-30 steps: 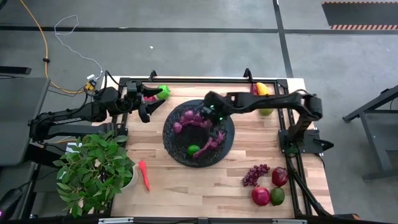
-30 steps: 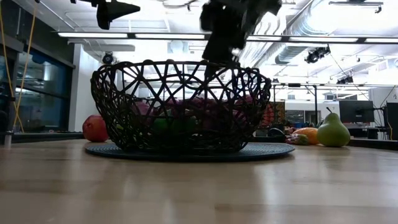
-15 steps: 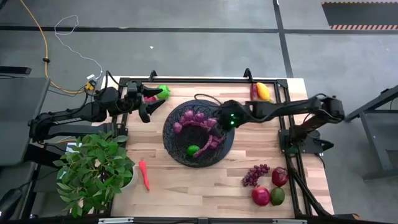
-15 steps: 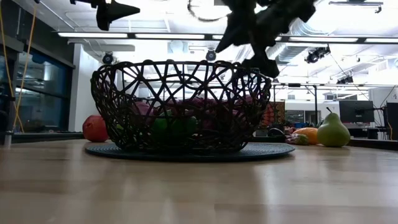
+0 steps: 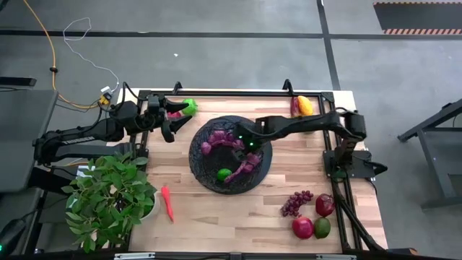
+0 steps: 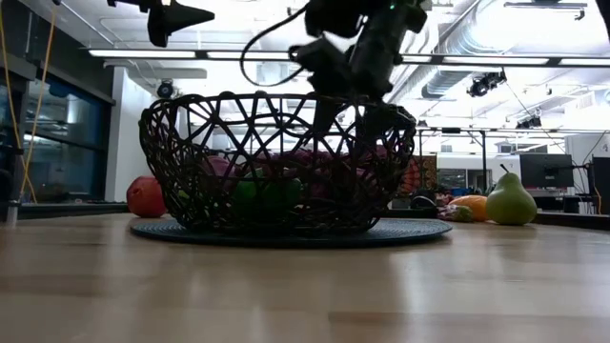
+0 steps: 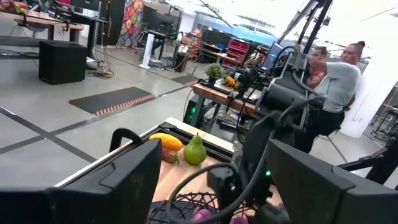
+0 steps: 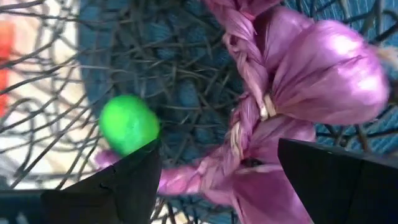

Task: Build produce basket
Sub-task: Adjust the purple garlic into basket

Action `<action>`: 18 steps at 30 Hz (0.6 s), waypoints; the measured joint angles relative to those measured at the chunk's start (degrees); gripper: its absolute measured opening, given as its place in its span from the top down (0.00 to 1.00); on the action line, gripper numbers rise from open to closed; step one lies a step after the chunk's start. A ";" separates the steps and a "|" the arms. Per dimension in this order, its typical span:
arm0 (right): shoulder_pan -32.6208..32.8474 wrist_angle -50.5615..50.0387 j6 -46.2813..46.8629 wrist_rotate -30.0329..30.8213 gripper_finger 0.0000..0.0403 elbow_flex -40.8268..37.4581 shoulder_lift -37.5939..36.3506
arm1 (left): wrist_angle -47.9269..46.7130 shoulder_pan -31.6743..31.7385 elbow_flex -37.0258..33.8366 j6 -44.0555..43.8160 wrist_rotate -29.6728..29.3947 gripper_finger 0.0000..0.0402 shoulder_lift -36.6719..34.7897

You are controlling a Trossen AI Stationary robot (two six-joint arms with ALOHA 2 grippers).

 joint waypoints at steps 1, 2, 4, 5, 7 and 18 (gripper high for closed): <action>0.00 0.26 0.90 -0.02 0.26 0.17 0.55 | 0.02 0.00 0.00 -0.02 0.00 0.30 0.02; 0.02 0.23 1.87 0.00 0.26 0.21 0.99 | 0.02 0.00 0.00 -0.02 0.00 0.30 0.01; 0.15 -0.14 3.60 0.62 0.26 0.21 1.82 | -0.02 0.00 0.00 0.00 0.00 0.30 0.00; 0.24 -0.08 4.23 1.04 0.27 0.21 2.22 | -0.04 0.00 0.00 0.00 0.00 0.30 0.00; 0.26 -0.10 5.07 1.91 0.30 0.19 2.56 | -0.04 0.00 0.00 0.00 0.00 0.30 0.00; 0.26 -2.24 5.78 5.06 0.57 0.19 2.71 | -0.53 0.00 0.00 0.00 0.02 0.30 0.00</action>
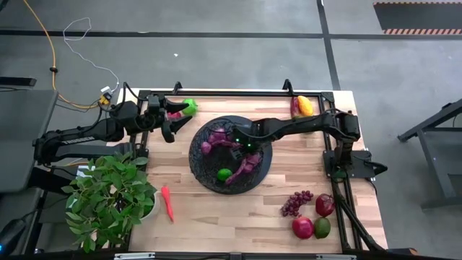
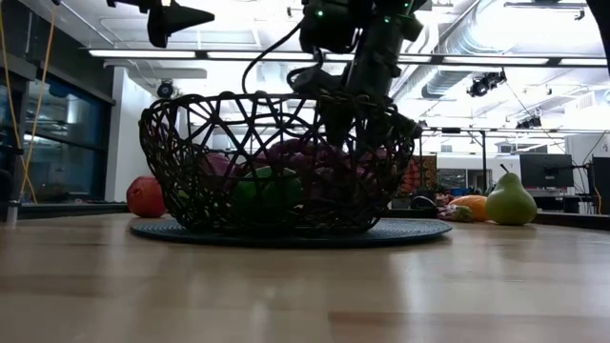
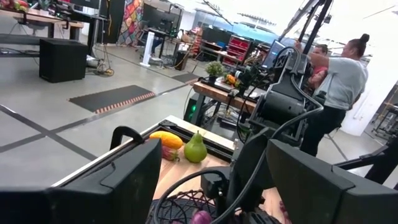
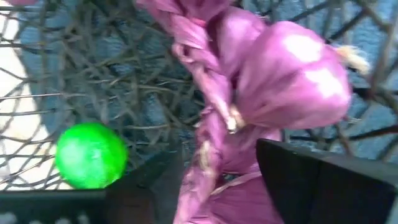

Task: Build produce basket
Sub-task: Adjust the purple garlic into basket

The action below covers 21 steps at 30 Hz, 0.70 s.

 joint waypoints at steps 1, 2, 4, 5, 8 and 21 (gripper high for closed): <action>0.00 -0.54 0.00 0.11 0.60 0.00 0.00 | -0.08 0.00 0.00 0.00 0.00 0.30 0.00; 0.00 -0.74 0.00 0.19 0.62 0.00 0.00 | -0.12 0.00 0.00 0.00 0.00 0.30 0.00; 0.00 -1.36 -0.01 0.55 0.66 0.00 0.00 | -0.34 0.00 0.00 0.01 0.00 0.30 0.01; 0.00 -1.48 -0.07 0.78 0.68 0.00 0.00 | -0.44 0.00 0.00 0.02 0.00 0.30 0.02; 0.00 -1.44 -0.35 1.87 0.72 0.00 0.00 | -0.76 0.00 0.00 0.71 0.02 0.30 0.02; 0.00 -0.45 -3.04 2.07 0.96 -0.02 0.00 | -0.77 0.00 0.00 1.51 0.00 0.30 0.02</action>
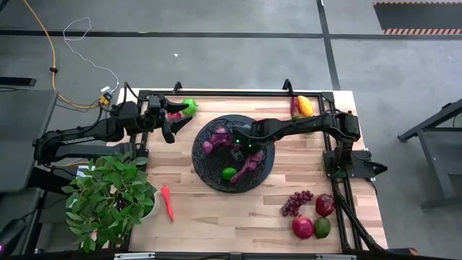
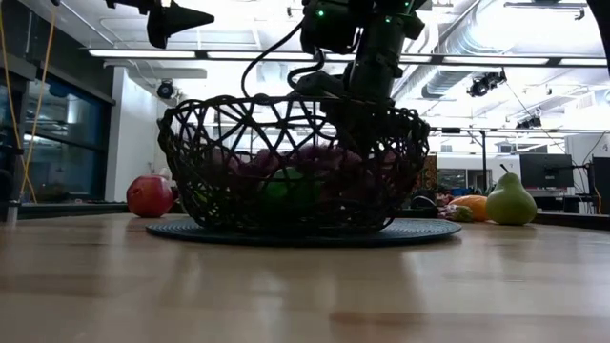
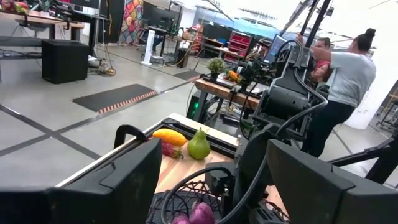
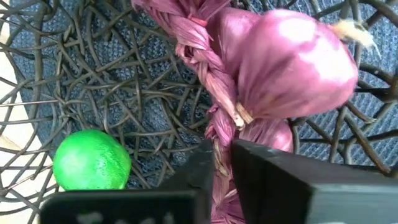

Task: Build produce basket
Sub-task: Adjust the purple garlic into basket

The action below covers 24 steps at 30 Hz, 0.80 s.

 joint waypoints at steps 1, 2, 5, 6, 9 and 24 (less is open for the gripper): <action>0.00 0.23 -0.02 0.00 0.98 0.00 0.00 | 0.00 0.00 0.00 0.00 0.00 0.30 0.00; 0.00 0.44 -0.06 -0.01 0.98 0.00 0.00 | 0.00 0.00 0.00 0.00 0.00 0.30 0.00; -0.02 0.65 -0.24 -0.02 0.98 0.00 0.00 | -0.02 0.00 0.00 0.00 0.00 0.30 -0.02; -0.02 0.65 -0.26 -0.02 0.98 0.00 0.00 | -0.01 0.00 0.00 0.00 0.00 0.30 -0.01; -0.02 0.09 -1.03 -0.02 0.99 0.43 0.00 | -0.02 0.00 0.00 0.00 0.00 0.30 0.00; -1.19 -14.46 -18.09 -1.00 1.00 17.51 -0.02 | -0.04 0.00 0.00 0.00 0.00 0.30 -0.02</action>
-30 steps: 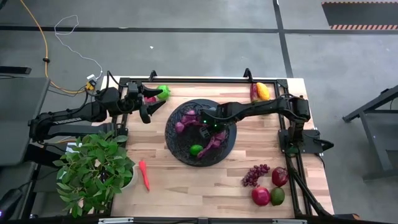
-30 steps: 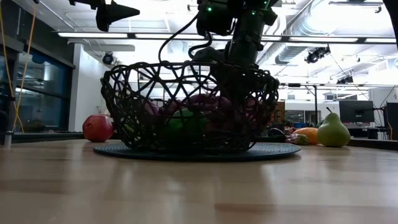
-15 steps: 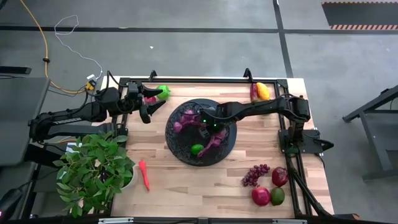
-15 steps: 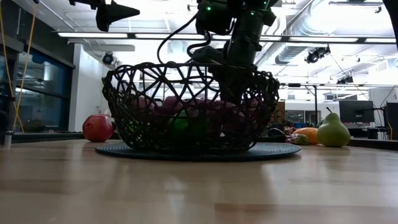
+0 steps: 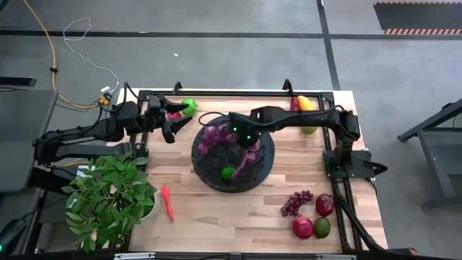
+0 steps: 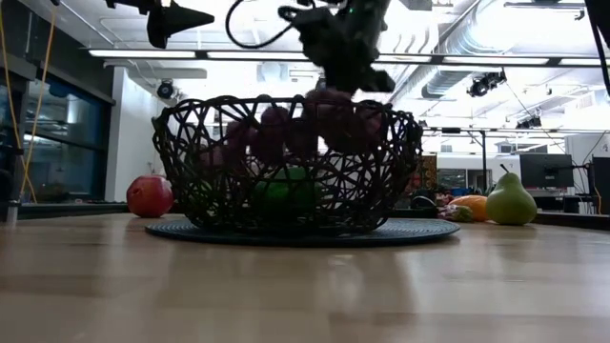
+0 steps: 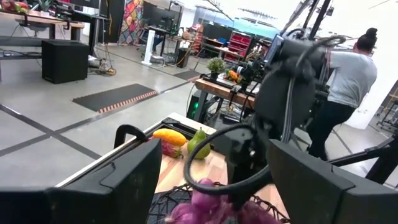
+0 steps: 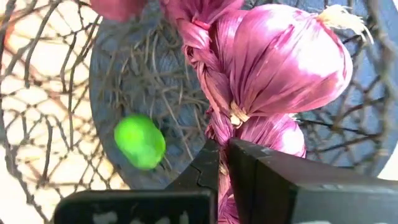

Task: Build produce basket
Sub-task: Adjust the purple garlic into basket

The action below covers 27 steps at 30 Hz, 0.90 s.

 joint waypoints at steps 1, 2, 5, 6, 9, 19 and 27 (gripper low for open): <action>-0.12 -1.68 -1.75 -0.07 1.00 1.15 0.00 | 0.00 0.00 0.00 0.00 0.00 0.30 0.00; -0.43 -2.78 -3.19 -0.07 1.00 2.04 -0.18 | 0.00 0.00 0.00 0.00 0.00 0.30 0.00; -1.42 -3.62 -6.06 -1.16 1.00 2.48 -2.14 | 0.00 0.00 0.00 0.00 0.00 0.30 0.00; -1.84 -3.52 -6.52 -1.92 1.00 2.01 -3.21 | 0.02 0.00 0.02 0.00 0.00 0.30 0.00; -2.82 -3.48 -7.77 -2.70 1.00 -0.70 -7.25 | 0.06 0.00 0.02 0.00 0.00 0.30 0.00; -5.67 22.88 -0.70 -10.55 1.00 -26.64 -29.35 | 10.64 0.02 0.07 0.00 0.01 0.30 -0.20; -7.54 69.46 13.46 -14.02 1.00 -51.09 -40.90 | 19.71 0.02 0.09 -0.03 0.20 0.30 -0.20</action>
